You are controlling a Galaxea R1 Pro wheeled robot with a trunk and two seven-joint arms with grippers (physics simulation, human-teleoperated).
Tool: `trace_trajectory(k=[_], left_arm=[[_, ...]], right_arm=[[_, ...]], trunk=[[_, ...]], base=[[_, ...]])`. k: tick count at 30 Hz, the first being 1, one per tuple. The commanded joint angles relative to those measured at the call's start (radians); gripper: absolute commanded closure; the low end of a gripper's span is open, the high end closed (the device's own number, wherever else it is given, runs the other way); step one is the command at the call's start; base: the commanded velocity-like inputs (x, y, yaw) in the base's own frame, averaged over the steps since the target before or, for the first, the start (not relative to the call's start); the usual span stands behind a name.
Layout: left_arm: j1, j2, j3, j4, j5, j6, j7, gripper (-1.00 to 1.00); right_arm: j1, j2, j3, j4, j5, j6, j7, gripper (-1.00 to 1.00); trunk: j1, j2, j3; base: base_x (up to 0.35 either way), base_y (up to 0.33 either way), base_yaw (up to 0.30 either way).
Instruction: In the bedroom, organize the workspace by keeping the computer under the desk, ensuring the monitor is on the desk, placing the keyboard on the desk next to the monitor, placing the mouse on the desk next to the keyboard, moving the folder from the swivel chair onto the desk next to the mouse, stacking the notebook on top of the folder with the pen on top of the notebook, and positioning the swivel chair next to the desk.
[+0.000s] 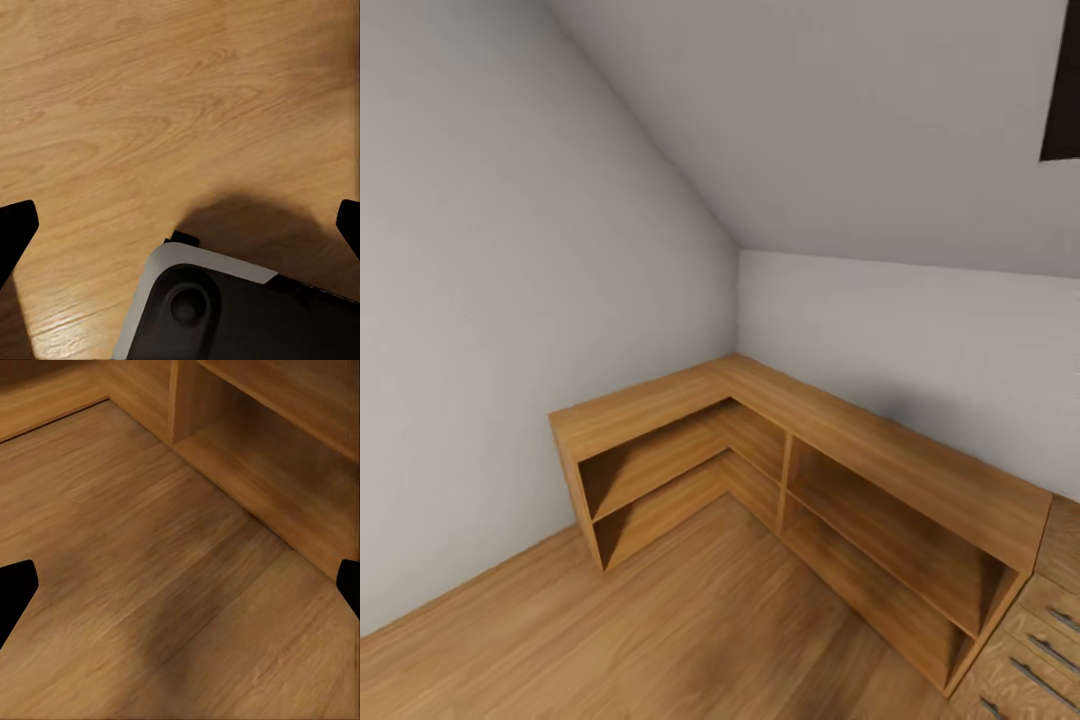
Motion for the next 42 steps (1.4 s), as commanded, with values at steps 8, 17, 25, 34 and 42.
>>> trace_trajectory(k=[8,17,25,34,42], left_arm=[[0.000,0.000,0.004,-0.001,0.006,0.000,-0.008,-1.00],[0.000,0.000,0.005,0.000,0.007,-0.040,-0.008,-1.00],[0.000,0.000,0.004,0.032,0.006,-0.109,-0.009,-1.00],[0.000,0.000,0.005,0.038,0.006,-0.116,-0.009,-1.00],[0.000,-0.002,0.005,0.039,0.006,-0.114,-0.009,-1.00]], right_arm=[[-0.001,0.001,0.009,0.002,-0.005,-0.004,-0.004,-1.00],[-0.001,0.001,0.009,0.002,-0.005,-0.004,-0.004,-1.00],[-0.001,0.001,0.008,0.002,-0.006,-0.003,-0.004,-1.00],[-0.001,-0.001,0.008,0.002,-0.006,-0.003,-0.004,-1.00],[-0.001,-0.001,0.009,0.002,-0.005,-0.003,-0.004,-1.00]], trunk=[[0.000,-0.001,-0.001],[0.000,-0.001,0.000],[0.000,-0.001,0.002],[0.000,-0.001,0.006],[0.000,-0.001,0.009]], base=[[0.027,0.000,-0.258],[0.003,0.014,-0.258],[0.104,0.224,-0.258],[0.221,0.229,-0.258],[0.068,0.043,-0.258]])
